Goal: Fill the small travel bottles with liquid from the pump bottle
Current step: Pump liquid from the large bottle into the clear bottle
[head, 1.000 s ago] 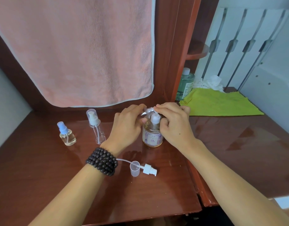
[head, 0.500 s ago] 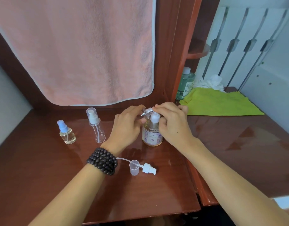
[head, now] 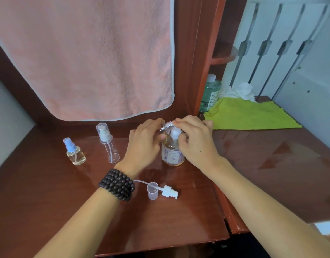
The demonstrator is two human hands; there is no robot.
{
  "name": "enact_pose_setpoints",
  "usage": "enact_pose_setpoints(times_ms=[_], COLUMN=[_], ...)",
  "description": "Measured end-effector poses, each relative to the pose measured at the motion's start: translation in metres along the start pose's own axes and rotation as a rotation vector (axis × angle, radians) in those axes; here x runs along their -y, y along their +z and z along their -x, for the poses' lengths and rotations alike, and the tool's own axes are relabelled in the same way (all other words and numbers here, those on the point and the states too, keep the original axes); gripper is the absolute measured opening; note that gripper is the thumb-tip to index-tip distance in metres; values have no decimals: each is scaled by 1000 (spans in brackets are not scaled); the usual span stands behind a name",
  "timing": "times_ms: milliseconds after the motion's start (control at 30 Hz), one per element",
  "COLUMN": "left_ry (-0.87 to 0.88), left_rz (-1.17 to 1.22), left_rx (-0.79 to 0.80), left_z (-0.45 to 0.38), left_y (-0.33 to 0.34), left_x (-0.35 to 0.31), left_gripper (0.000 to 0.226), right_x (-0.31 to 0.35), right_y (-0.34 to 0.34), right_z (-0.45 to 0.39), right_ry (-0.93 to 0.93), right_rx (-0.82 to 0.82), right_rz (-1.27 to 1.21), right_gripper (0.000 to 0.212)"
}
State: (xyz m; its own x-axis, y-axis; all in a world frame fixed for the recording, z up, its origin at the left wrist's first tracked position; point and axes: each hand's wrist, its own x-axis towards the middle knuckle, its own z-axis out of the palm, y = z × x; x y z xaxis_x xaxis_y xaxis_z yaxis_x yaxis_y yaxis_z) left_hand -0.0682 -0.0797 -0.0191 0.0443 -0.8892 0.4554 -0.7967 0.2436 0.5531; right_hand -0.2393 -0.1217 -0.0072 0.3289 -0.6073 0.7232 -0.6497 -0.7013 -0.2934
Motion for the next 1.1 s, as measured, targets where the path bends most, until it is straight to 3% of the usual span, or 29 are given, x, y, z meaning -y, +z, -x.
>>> enact_pose_setpoints(times_ms=[633, 833, 1100], left_ry=[-12, 12, -13], left_rz=[-3, -37, -21], left_rx=[-19, -27, 2], left_z=[1, -2, 0], left_y=[-1, -7, 2], left_x=[-6, -8, -1], left_gripper=[36, 36, 35], right_x=[4, 4, 1], right_y=[-2, -3, 1], right_z=[0, 2, 0], right_ry=[23, -5, 1], right_rx=[26, -44, 0], right_rz=[29, 25, 37], right_gripper=[50, 44, 35])
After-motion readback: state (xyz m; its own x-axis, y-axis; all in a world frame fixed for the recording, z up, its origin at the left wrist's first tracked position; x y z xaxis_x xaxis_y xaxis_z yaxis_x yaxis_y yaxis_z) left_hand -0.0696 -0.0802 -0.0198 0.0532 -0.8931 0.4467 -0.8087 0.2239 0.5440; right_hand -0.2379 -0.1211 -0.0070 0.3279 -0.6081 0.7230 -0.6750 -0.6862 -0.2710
